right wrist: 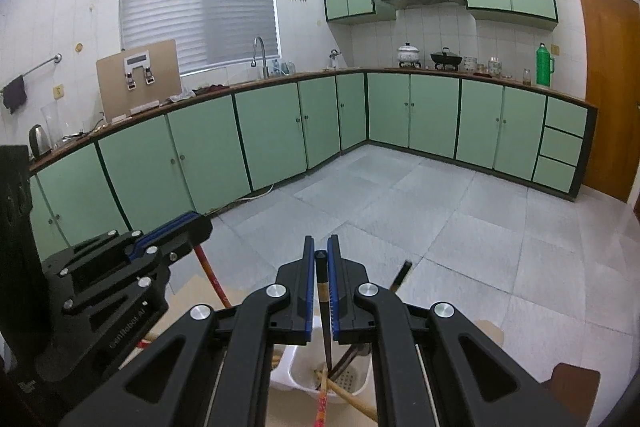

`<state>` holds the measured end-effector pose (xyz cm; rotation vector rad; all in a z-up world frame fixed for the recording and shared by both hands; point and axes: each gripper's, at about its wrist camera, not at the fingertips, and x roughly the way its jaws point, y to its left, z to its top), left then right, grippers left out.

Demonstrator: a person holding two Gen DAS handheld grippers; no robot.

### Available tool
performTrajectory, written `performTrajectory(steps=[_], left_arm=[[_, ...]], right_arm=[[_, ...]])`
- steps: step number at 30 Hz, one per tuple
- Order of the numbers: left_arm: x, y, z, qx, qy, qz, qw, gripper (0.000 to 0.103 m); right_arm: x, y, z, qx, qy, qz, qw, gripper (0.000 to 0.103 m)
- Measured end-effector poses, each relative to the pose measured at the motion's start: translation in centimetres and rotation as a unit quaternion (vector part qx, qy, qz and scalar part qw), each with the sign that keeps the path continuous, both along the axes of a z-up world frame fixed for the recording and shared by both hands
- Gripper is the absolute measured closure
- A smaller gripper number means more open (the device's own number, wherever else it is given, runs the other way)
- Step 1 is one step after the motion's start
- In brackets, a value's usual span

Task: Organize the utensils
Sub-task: 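Lower both chopsticks into the holder and open both tools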

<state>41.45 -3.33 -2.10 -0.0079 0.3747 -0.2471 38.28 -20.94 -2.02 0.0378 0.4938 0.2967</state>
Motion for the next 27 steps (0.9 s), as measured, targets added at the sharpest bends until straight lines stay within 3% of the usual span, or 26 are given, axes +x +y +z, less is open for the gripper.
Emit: performTrajectory(steps=[12, 16, 20, 27], left_arm=[[-0.2, 1.0, -0.9, 0.003, 0.017, 0.008, 0.9998, 0.098], [-0.7, 1.4, -0.7, -0.001, 0.017, 0.014, 0.9998, 0.098], [-1.5, 1.6, -0.1, -0.011, 0.014, 0.020, 0.9997, 0.096], [-3.9, 2.7, 0.0, -0.016, 0.007, 0.028, 0.9995, 0.067]], right_arm=[[-1.0, -1.8, -1.3, 0.016, 0.019, -0.017, 1.000, 0.096], [-1.9, -2.4, -0.7, 0.018, 0.009, -0.020, 1.000, 0.090], [-2.9, -3.2, -0.3, 0.023, 0.002, -0.025, 0.999, 0.077], [-5.7, -4.6, -0.5, 0.041, -0.003, -0.037, 0.999, 0.046]])
